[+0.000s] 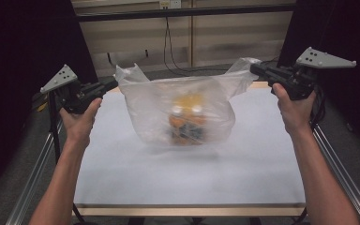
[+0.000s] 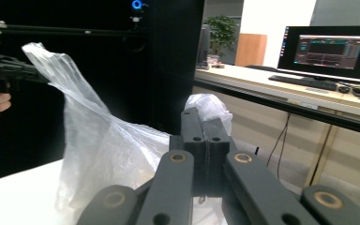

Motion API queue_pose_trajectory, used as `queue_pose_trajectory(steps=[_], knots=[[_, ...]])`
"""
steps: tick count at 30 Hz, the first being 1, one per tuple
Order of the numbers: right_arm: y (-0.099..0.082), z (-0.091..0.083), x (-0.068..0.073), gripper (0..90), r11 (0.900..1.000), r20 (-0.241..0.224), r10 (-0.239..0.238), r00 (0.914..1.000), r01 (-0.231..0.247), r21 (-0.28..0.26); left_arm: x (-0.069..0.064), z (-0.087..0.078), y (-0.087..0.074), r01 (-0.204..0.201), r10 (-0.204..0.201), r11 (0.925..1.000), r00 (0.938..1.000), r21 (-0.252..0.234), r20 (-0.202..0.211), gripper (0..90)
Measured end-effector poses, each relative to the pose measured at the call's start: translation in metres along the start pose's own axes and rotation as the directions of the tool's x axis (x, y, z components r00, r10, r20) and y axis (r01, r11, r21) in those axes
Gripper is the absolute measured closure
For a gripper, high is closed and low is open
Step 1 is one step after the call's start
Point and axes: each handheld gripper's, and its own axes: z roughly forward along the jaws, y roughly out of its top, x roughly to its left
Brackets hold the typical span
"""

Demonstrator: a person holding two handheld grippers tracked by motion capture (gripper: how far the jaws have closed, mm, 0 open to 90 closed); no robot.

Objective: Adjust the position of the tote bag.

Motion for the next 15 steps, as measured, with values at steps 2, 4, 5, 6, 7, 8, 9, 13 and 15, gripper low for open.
queue_pose_trajectory(steps=[2,4,5,6,7,8,9,13,15], knots=[[0.002,0.003,-0.005,90.0,1.0000,0.007,0.008,0.9999,-0.008,-0.002,0.002,0.004,0.006,0.000,0.000,1.0000,0.9999,-0.001,-0.012,90.0],[0.004,0.005,-0.006,90.0,0.9999,0.016,0.013,0.9998,-0.013,0.000,0.003,0.006,0.009,-0.005,0.005,1.0000,0.9997,0.004,-0.023,90.0],[0.008,0.010,-0.009,90.0,0.9999,0.022,0.014,0.9997,-0.014,-0.001,0.004,0.007,0.010,-0.003,0.003,1.0000,0.9997,0.003,-0.025,90.0],[0.009,0.011,-0.010,90.0,0.9999,0.025,0.011,0.9996,-0.011,0.001,0.007,0.009,0.012,-0.010,0.010,0.9999,0.9994,0.009,-0.032,90.0],[0.010,0.013,-0.011,90.0,0.9999,0.031,0.011,0.9994,-0.011,0.004,0.007,0.009,0.012,-0.010,0.010,0.9999,0.9994,0.009,-0.032,90.0],[0.011,0.015,-0.013,90.0,0.9999,0.045,0.012,0.9989,-0.012,0.009,0.012,0.010,0.012,-0.008,0.009,0.9997,0.9980,0.023,-0.063,90.0],[0.011,0.015,-0.013,90.0,0.9999,0.045,0.012,0.9989,-0.012,0.009,0.012,0.010,0.012,-0.008,0.009,0.9997,0.9980,0.023,-0.063,90.0],[0.009,0.020,-0.026,90.0,0.9988,0.073,0.034,0.9968,-0.036,0.034,0.026,0.009,0.005,0.040,-0.036,0.9987,0.9938,0.031,-0.105,90.0],[0.009,0.020,-0.026,90.0,0.9987,0.068,0.036,0.9970,-0.038,0.032,0.028,0.008,0.004,0.052,-0.049,0.9983,0.9934,0.026,-0.104,90.0]])
